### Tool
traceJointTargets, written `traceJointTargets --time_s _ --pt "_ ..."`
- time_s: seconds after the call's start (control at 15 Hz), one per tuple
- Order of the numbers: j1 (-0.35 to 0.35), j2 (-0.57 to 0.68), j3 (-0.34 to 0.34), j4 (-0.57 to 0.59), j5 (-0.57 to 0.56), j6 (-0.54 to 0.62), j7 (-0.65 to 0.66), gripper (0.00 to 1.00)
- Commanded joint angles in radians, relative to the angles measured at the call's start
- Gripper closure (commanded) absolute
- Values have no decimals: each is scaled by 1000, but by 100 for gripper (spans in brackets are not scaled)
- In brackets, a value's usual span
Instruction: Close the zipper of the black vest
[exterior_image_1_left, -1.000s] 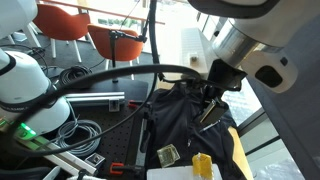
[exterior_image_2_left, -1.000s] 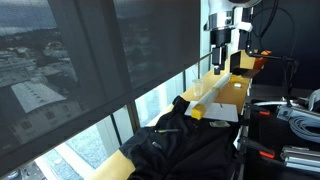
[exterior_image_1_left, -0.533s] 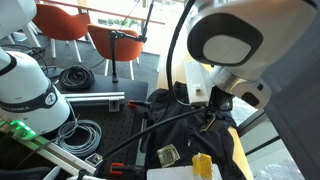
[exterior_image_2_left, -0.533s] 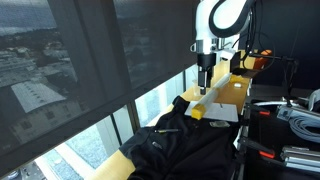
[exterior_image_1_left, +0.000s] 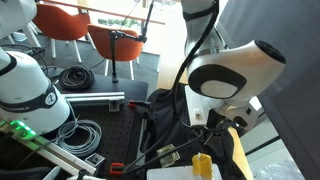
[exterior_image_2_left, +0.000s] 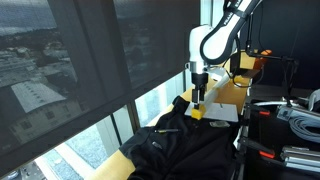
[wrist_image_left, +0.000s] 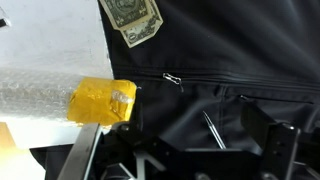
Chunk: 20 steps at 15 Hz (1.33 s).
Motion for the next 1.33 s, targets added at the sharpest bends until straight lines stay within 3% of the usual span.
traceJointTargets --time_s 0.0,0.73,1.27 --pt "13 99 -5 74 -53 17 30 0" --pt "62 303 -31 222 -129 12 85 0" --pt "68 366 -36 293 -130 9 96 0"
